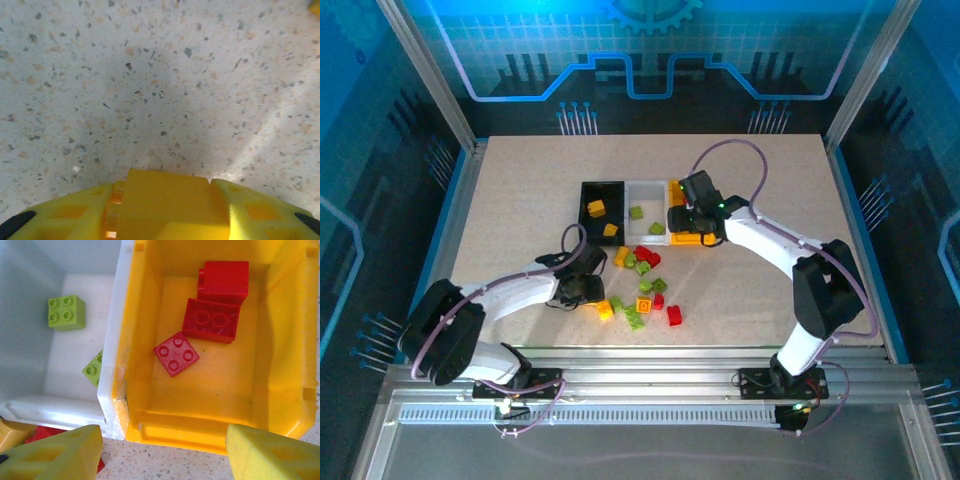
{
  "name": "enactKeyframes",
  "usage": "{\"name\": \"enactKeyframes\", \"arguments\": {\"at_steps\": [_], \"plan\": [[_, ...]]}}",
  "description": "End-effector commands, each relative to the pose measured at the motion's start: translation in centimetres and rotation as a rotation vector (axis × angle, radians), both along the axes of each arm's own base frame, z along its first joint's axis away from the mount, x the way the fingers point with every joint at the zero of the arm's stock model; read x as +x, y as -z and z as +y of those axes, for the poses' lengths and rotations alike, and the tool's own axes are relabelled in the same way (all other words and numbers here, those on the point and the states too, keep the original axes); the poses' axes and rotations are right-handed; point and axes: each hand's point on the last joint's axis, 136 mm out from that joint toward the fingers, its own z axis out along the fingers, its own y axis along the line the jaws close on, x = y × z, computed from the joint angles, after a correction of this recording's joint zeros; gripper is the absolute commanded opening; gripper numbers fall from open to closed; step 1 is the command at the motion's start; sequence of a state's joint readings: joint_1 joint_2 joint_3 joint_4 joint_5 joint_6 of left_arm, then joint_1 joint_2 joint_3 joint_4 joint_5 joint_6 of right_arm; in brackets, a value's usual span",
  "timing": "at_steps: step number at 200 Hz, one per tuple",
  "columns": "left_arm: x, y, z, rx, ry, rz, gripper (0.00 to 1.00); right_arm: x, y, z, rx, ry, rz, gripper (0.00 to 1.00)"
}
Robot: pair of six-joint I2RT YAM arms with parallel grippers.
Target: Sort the legos into containers by color
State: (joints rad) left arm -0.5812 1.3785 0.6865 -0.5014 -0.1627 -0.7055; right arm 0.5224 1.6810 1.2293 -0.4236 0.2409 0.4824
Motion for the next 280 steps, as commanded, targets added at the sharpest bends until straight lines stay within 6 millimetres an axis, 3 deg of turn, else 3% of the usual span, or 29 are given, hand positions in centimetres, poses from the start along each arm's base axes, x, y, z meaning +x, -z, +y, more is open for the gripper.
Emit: {"name": "enactKeyframes", "arguments": {"at_steps": [1,31,57,91,133,161,201,218,242,280], "plan": [[2.5,-4.8,-0.4,-0.013,-0.009,-0.146,0.43,0.0,-1.4,-0.2,0.041,0.021,-0.032,0.67],[8.3,-10.7,-0.2,-0.064,-0.082,-0.335,0.44,-0.5,-1.1,0.0,0.057,0.02,-0.025,0.67],[14.2,-13.2,0.4,-0.042,-0.138,-0.415,0.43,-0.8,-0.9,0.0,0.052,0.02,-0.016,0.67],[20.5,-12.7,1.1,0.036,-0.191,-0.427,0.41,-1.4,-0.7,0.1,0.057,0.012,-0.004,0.67],[25.1,-10.8,1.4,0.092,-0.219,-0.392,0.42,-2.3,-0.9,0.0,0.062,0.003,-0.005,0.67],[26.2,-9.0,1.4,0.129,-0.215,-0.345,0.47,-2.8,-1.1,-0.2,0.068,0.004,-0.007,0.68],[26.1,-9.2,0.9,0.095,-0.212,-0.347,0.78,-3.6,-1.6,0.0,0.086,-0.015,-0.002,0.7],[25.9,-10.8,0.5,0.056,-0.212,-0.375,0.84,-4.1,-1.9,0.2,0.092,-0.036,-0.001,0.71],[24.8,-14.7,-0.6,-0.031,-0.197,-0.448,0.96,-5.4,-2.2,1.1,0.108,-0.097,0.017,0.74],[19.7,-19.9,-4.0,-0.163,-0.106,-0.557,0.99,-9.1,-1.0,3.5,0.092,-0.254,0.076,0.76]]}}
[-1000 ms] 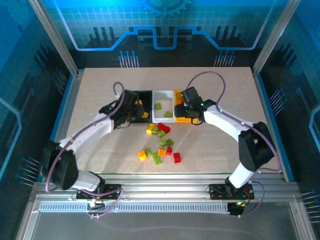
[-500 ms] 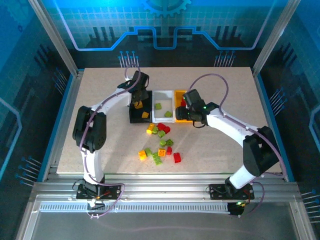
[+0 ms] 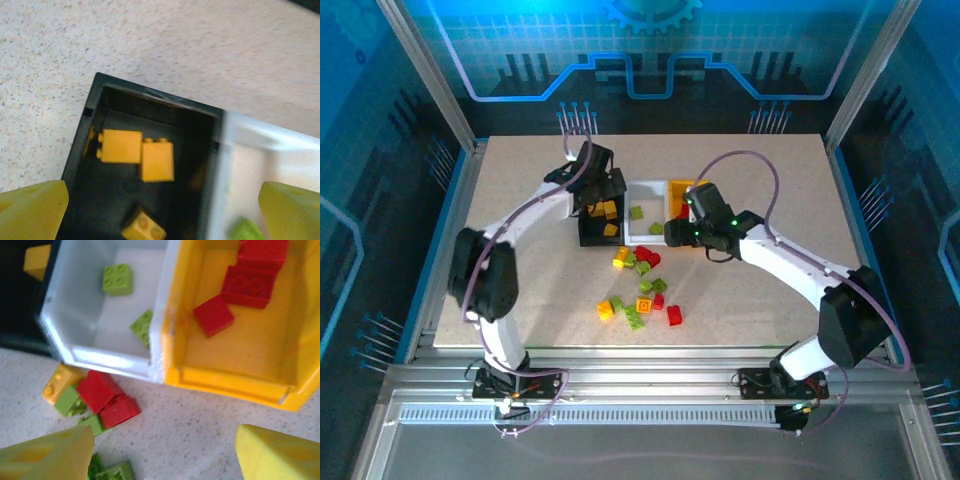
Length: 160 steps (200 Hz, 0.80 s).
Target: Sort the legos into containers by color
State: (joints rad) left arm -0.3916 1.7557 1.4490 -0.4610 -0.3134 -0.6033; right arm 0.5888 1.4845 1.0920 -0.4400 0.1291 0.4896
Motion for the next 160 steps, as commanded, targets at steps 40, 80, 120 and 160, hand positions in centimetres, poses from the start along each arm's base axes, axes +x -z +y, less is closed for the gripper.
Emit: {"name": "enactKeyframes", "arguments": {"at_steps": [40,80,120,160], "plan": [[-10.6,-5.0,-5.3,-0.151,0.217,-0.142,0.99,-7.4,4.1,4.8,-0.044,-0.306,0.116,0.74],[-16.3,-1.0,-3.3,-0.175,0.205,-0.087,0.99,-8.0,5.8,8.6,-0.082,-0.397,0.089,0.64],[-19.9,2.3,0.4,-0.152,0.131,-0.045,0.99,-7.1,8.2,10.1,-0.141,-0.403,0.123,0.52],[-21.2,2.6,2.2,-0.118,0.1,-0.049,0.99,-7.3,10.1,10.4,-0.219,-0.416,0.14,0.47]]}}
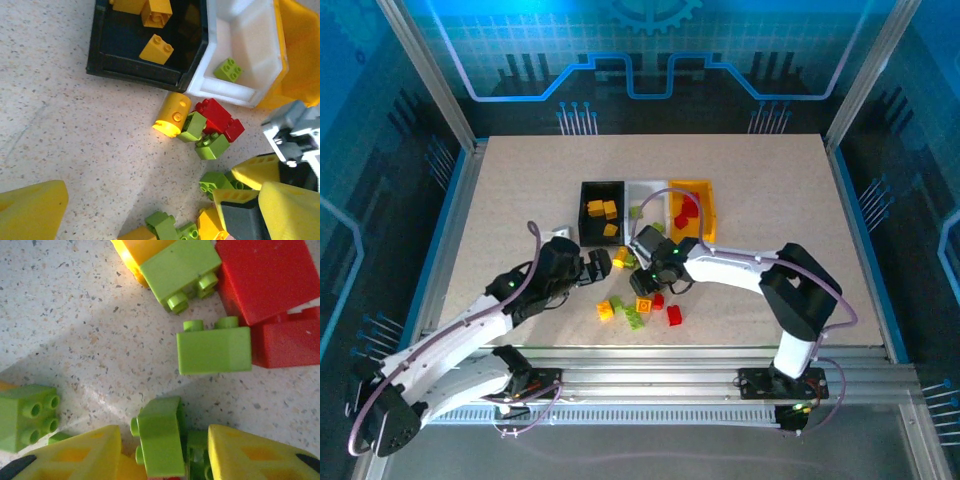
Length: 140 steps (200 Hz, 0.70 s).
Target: Sort the legos into containers by color
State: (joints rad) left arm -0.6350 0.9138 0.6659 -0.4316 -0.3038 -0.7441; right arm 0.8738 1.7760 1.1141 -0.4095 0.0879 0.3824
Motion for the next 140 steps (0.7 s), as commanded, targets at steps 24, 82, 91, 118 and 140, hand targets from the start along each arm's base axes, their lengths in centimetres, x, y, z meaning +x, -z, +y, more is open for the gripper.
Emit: {"name": "enactKeyframes", "arguments": {"at_steps": [24,82,91,118,140], "plan": [[-0.6,0.2,1.7,0.028,-0.057,-0.004,0.99,0.0,1.0,0.4,-0.101,-0.022,-0.038,0.44],[-0.4,-0.3,1.7,0.032,-0.054,-0.007,0.99,0.3,-0.4,0.2,-0.095,-0.009,-0.092,0.26],[-0.4,-0.4,1.7,0.034,-0.051,-0.01,0.99,0.6,-1.5,0.3,-0.075,-0.003,-0.114,0.24],[-0.4,-0.6,1.7,0.041,-0.045,-0.013,0.99,1.7,-5.5,0.0,0.0,0.032,-0.188,0.23],[-0.5,-0.5,1.5,0.033,-0.034,-0.01,0.99,3.8,-8.8,-1.0,0.06,0.091,-0.238,0.23]]}}
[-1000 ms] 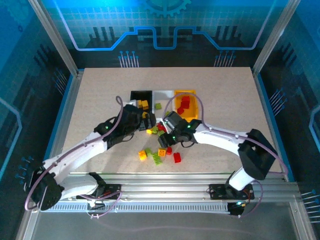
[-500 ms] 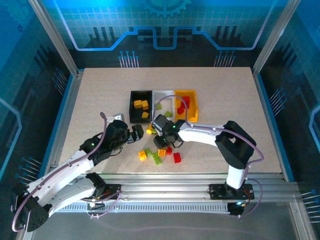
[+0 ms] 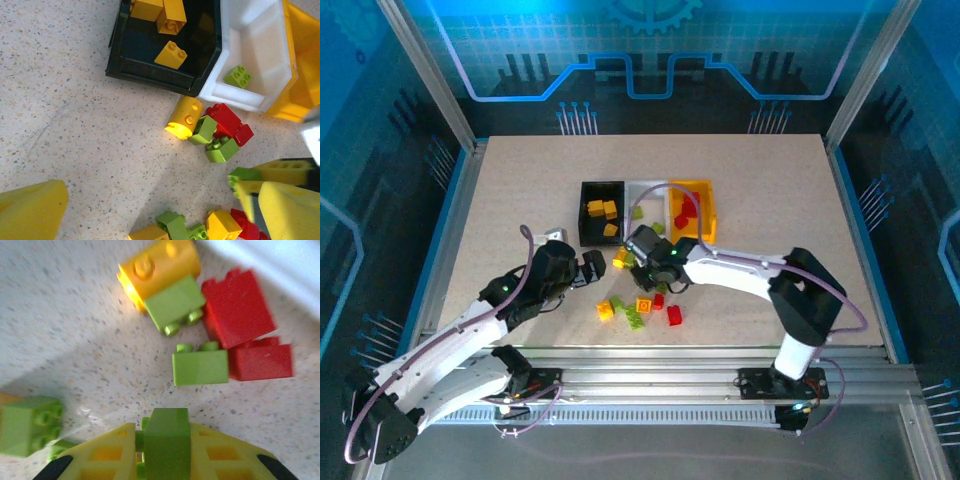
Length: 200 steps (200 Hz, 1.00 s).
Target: Sort the legos into containers by color
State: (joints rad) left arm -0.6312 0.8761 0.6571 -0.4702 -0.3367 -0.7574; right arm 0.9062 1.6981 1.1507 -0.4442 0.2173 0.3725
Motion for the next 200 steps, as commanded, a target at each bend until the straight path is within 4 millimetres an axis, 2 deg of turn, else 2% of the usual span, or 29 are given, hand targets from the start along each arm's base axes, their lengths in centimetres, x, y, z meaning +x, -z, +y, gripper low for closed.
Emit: {"name": "enactKeyframes", "arguments": {"at_steps": [1,17,39,76,105,124,136,147,174,200], "plan": [[0.0,-0.4,0.3,0.017,0.003,-0.006,0.99,2.8,-4.9,-1.1,0.082,0.073,-0.099,0.23],[-0.1,-0.2,0.2,0.01,0.008,0.0,0.99,5.1,-6.5,-1.5,0.106,0.112,-0.124,0.23],[-0.1,0.1,0.1,0.008,0.011,0.006,0.99,9.0,-7.1,-1.6,0.119,0.179,-0.134,0.24],[-0.5,0.6,-0.1,0.002,0.028,0.031,0.99,14.6,-4.6,-1.2,0.075,0.246,-0.102,0.26],[-0.9,1.0,-0.2,0.007,0.045,0.056,0.99,17.2,-3.0,-1.6,0.045,0.301,-0.078,0.31],[-1.1,1.3,-0.3,0.012,0.057,0.074,0.99,17.9,-3.0,-1.5,0.058,0.313,-0.066,0.46],[-1.3,1.5,-0.4,0.017,0.067,0.087,0.99,18.0,-3.9,-1.2,0.082,0.307,-0.076,0.58],[-1.4,1.6,-0.5,0.02,0.08,0.098,0.99,18.0,-4.7,-0.9,0.104,0.301,-0.088,0.66],[-1.9,1.9,-1.6,0.012,0.147,0.131,0.98,16.9,-7.2,-1.3,0.163,0.312,-0.122,0.71],[-3.1,3.3,-3.1,0.03,0.222,0.21,0.93,15.0,-7.6,-1.9,0.192,0.314,-0.123,0.71]]}}
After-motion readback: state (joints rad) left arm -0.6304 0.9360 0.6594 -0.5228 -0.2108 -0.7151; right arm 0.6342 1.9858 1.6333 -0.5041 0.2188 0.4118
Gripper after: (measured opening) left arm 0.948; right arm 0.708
